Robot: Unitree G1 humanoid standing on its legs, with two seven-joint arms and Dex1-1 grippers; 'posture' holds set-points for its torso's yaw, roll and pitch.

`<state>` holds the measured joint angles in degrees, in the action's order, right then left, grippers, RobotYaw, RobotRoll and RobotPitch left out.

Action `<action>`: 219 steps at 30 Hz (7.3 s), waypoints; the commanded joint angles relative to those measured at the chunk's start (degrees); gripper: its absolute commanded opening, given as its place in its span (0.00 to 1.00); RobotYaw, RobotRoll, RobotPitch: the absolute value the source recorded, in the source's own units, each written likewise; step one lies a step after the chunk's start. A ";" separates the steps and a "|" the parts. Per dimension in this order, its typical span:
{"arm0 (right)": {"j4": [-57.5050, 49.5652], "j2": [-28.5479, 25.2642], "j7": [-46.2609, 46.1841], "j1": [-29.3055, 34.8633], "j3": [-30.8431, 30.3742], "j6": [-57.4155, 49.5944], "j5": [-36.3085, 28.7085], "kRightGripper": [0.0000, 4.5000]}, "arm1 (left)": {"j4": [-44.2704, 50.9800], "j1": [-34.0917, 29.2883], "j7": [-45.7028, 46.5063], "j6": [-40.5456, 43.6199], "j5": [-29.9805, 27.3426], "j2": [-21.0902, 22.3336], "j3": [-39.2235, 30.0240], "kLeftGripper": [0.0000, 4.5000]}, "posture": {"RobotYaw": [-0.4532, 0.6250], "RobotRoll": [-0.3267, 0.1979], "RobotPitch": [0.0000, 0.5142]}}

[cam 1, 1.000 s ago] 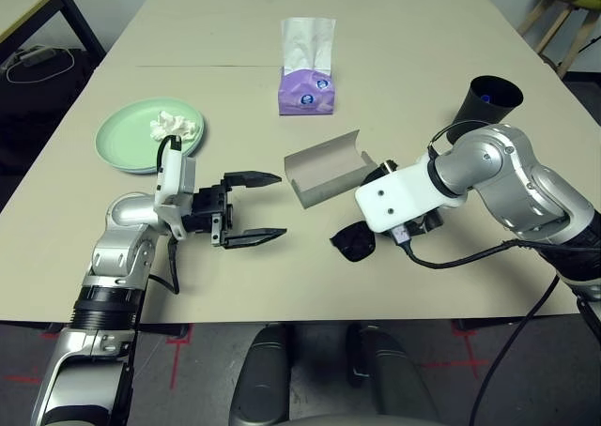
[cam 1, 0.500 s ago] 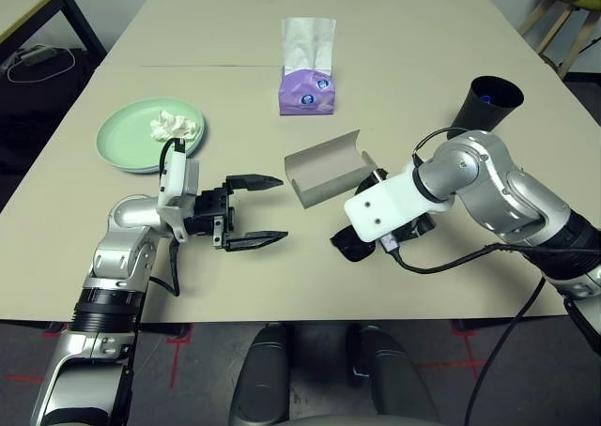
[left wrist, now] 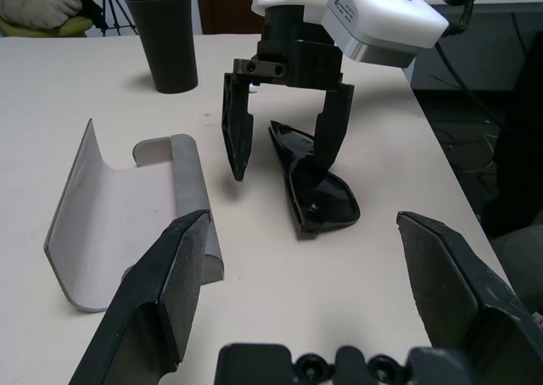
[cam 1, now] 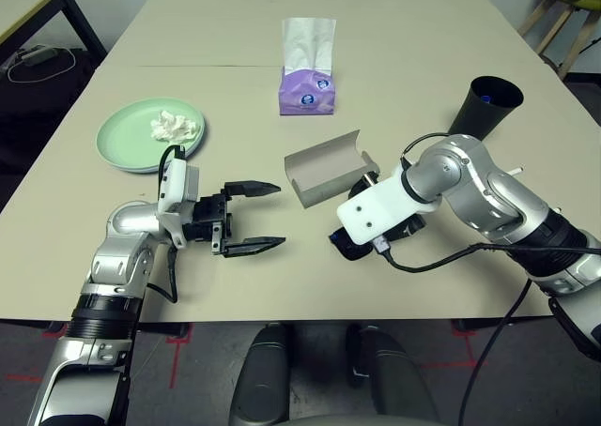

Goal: Organize and tidy the items on the table.

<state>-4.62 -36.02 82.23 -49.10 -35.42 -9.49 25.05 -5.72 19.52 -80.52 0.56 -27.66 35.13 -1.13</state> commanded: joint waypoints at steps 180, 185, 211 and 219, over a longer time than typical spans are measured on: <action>9.64 7.94 -27.55 26.32 39.14 2.60 -42.07 1.00 | -33.49 21.91 9.76 -9.15 13.19 -2.90 0.39 0.42 | 0.46 0.62 0.35; 9.51 8.00 -27.70 25.31 38.46 2.35 -42.44 1.00 | -36.06 23.14 10.20 -9.77 14.66 -2.23 0.42 0.01 | 0.46 0.62 0.35; 10.70 7.71 -27.63 25.76 38.18 4.63 -42.63 1.00 | -51.18 29.77 9.80 -15.02 20.75 -7.56 2.80 0.01 | 0.44 0.62 0.34; 10.46 7.73 -28.17 24.86 37.84 4.31 -42.47 1.00 | -43.24 25.48 6.59 -11.97 18.96 -8.30 3.12 0.01 | 0.45 0.62 0.33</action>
<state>6.70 -28.14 54.25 -24.18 2.98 -4.94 -17.14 -50.46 46.25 -72.87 -12.55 -8.43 27.14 1.11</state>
